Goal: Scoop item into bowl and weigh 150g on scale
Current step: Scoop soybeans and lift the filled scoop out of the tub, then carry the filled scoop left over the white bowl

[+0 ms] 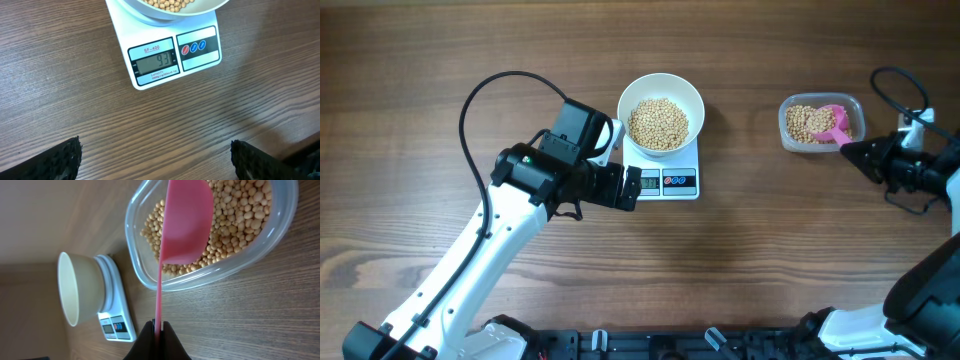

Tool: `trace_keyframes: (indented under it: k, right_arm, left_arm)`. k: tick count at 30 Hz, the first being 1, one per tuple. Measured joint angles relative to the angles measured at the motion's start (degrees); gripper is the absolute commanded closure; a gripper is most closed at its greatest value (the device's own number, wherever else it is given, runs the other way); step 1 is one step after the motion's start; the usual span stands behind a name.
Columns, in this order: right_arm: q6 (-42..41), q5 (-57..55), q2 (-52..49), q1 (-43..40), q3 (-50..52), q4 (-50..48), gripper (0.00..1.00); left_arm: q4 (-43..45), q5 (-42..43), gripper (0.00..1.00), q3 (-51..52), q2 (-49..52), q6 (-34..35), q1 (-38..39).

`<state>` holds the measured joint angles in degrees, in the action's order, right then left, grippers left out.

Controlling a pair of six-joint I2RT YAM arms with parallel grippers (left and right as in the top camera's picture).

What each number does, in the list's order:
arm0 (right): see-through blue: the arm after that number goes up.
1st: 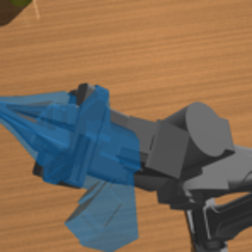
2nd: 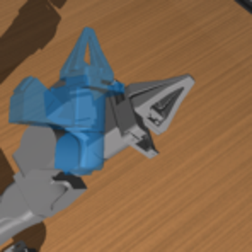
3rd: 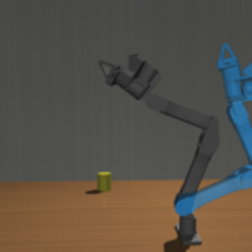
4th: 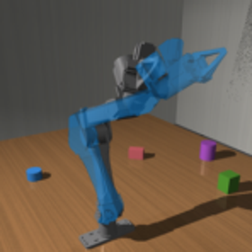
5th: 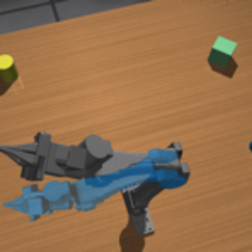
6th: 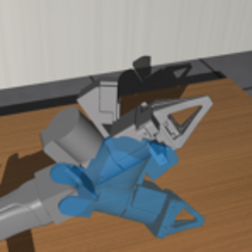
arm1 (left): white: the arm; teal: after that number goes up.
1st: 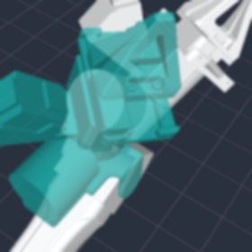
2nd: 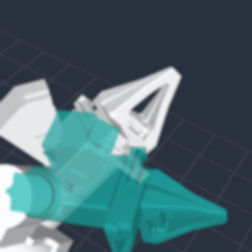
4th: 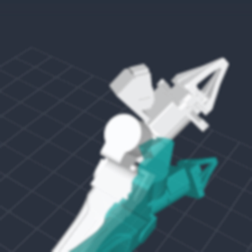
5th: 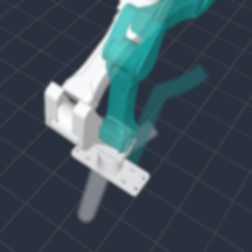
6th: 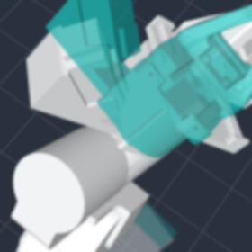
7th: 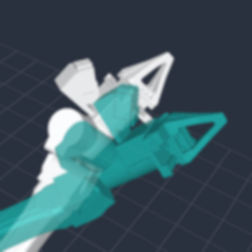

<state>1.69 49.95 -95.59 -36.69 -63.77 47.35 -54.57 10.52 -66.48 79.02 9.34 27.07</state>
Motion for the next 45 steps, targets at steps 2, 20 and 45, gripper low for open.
trace_keyframes:
  k: [2,20,45]
  right_arm:
    - [0.3,1.6,0.0,-1.0,0.0,0.4,0.96]
    - [7.1,13.6,0.0,-6.3,0.2,7.8,0.96]
    - [2.3,32.3,-0.1,15.2,-0.3,0.8,0.96]
  left_arm:
    - [0.0,0.0,0.00,0.0,0.0,0.0,0.0]
    - [0.0,0.0,0.00,0.0,0.0,0.0,0.0]
    - [0.0,0.0,0.00,0.0,0.0,0.0,0.0]
